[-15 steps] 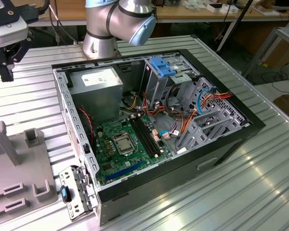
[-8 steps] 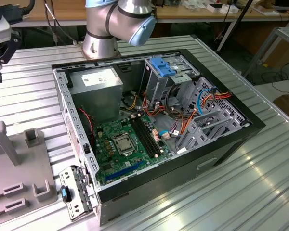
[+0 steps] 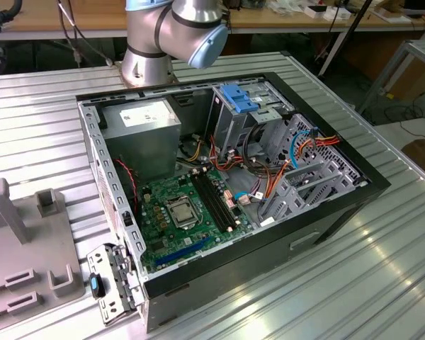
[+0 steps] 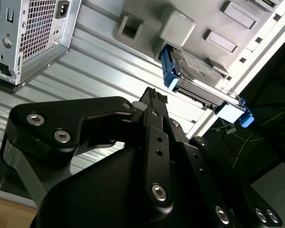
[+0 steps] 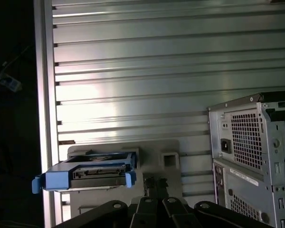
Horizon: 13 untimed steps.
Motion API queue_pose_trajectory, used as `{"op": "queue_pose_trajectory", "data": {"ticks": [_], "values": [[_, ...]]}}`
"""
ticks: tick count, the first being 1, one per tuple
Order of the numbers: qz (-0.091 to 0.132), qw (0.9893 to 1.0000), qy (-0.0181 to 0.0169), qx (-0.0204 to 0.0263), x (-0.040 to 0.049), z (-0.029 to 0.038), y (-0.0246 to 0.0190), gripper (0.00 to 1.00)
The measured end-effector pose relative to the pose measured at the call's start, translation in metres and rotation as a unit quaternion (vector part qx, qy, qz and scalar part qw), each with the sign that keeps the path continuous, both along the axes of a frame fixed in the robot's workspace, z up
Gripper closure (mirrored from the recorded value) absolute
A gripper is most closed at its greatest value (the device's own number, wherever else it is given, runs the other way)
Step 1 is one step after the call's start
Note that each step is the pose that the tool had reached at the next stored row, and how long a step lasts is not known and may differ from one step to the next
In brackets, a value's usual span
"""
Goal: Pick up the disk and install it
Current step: 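Reach for the disk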
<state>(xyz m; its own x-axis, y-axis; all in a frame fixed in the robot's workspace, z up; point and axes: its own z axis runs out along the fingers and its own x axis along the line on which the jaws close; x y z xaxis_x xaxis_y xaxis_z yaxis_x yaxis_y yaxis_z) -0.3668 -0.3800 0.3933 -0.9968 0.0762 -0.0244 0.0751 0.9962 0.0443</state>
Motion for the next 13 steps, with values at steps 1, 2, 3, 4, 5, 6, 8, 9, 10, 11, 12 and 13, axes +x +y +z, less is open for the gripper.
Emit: {"op": "queue_pose_trajectory", "data": {"ticks": [1, 2, 3, 4, 5, 6, 8, 9, 10, 11, 12, 13], "values": [[0.000, 1.0000, 0.0000, 0.0000, -0.0025, 0.0000, 0.0001, 0.89], [0.000, 1.0000, -0.0001, 0.0000, -0.0059, -0.0001, 0.0001, 0.89], [0.000, 1.0000, -0.0001, 0.0000, -0.0083, -0.0001, 0.0001, 0.89], [0.000, 1.0000, -0.0001, 0.0000, -0.0114, -0.0001, 0.0002, 0.89], [0.000, 1.0000, 0.0000, 0.0000, -0.0138, 0.0000, 0.0002, 0.89], [0.000, 1.0000, 0.0000, 0.0000, -0.0163, 0.0000, 0.0002, 0.89], [0.000, 1.0000, 0.0000, 0.0000, -0.0276, 0.0000, 0.0004, 0.89], [0.000, 1.0000, 0.0000, 0.0000, -0.0309, 0.0000, 0.0004, 0.89], [0.000, 1.0000, 0.0000, 0.0000, -0.0331, 0.0000, 0.0005, 0.89], [0.000, 1.0000, 0.0000, 0.0000, -0.0365, 0.0000, 0.0005, 0.89], [0.000, 1.0000, 0.0000, 0.0000, -0.0388, 0.0000, 0.0006, 0.89], [0.000, 1.0000, -0.0001, 0.0000, -0.0413, -0.0001, 0.0006, 0.89]]}}
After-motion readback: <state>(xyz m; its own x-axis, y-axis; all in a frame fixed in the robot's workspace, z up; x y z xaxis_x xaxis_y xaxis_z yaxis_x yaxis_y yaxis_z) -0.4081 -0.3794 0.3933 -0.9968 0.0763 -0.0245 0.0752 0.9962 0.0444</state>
